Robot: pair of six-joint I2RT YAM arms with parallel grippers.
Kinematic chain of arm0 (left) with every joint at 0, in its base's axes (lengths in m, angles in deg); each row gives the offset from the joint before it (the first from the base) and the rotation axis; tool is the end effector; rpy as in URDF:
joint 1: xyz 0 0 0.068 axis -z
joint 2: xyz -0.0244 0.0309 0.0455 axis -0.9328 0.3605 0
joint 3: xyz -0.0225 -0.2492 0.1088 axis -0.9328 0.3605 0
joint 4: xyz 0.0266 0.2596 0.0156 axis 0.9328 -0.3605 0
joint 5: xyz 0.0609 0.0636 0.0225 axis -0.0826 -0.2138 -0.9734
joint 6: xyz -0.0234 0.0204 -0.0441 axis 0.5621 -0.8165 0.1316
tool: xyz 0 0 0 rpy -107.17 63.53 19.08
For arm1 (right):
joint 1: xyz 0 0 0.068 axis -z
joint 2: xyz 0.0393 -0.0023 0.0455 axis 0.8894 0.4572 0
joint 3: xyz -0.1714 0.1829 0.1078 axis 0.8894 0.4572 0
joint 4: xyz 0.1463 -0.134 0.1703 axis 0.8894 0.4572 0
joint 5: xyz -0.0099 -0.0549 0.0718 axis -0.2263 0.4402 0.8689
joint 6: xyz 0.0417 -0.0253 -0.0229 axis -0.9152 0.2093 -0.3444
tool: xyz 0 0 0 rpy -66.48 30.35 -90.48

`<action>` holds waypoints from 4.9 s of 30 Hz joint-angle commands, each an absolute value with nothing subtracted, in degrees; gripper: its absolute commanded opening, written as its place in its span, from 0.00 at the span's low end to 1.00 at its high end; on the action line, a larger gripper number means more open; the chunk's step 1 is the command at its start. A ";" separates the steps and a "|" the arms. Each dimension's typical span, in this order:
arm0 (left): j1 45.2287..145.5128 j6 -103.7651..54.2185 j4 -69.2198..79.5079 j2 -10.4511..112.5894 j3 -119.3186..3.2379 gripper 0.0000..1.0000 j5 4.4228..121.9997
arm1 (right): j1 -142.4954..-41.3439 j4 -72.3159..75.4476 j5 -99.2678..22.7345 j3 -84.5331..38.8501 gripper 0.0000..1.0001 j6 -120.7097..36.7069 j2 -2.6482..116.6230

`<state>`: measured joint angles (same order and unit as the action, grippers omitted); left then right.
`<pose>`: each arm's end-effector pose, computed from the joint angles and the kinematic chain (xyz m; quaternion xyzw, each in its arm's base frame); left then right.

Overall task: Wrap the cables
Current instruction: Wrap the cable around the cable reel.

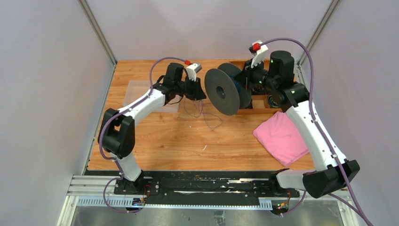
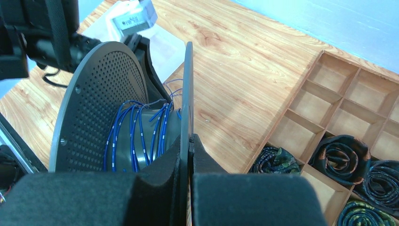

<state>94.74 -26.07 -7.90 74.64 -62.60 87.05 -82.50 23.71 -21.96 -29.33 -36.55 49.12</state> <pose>0.3497 -0.1906 0.2800 0.2449 0.8197 -0.3731 0.3592 0.2587 0.1080 0.4380 -0.2491 0.7397 0.2709 0.5634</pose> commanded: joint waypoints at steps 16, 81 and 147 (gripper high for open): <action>96.49 -21.95 6.86 73.04 -49.33 0.25 86.92 | -81.54 28.17 -27.45 -45.98 0.01 -42.18 52.22; 117.30 -43.19 14.02 66.26 -46.04 0.12 81.90 | -82.54 29.40 -47.27 -43.59 0.01 -43.96 57.35; 109.76 -34.68 32.10 69.92 -34.71 0.86 81.12 | -90.48 27.05 -51.63 -37.59 0.01 -37.11 54.48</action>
<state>109.60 -35.93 17.80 65.62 -35.39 84.90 -91.02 27.97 -52.72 -34.65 -35.66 54.67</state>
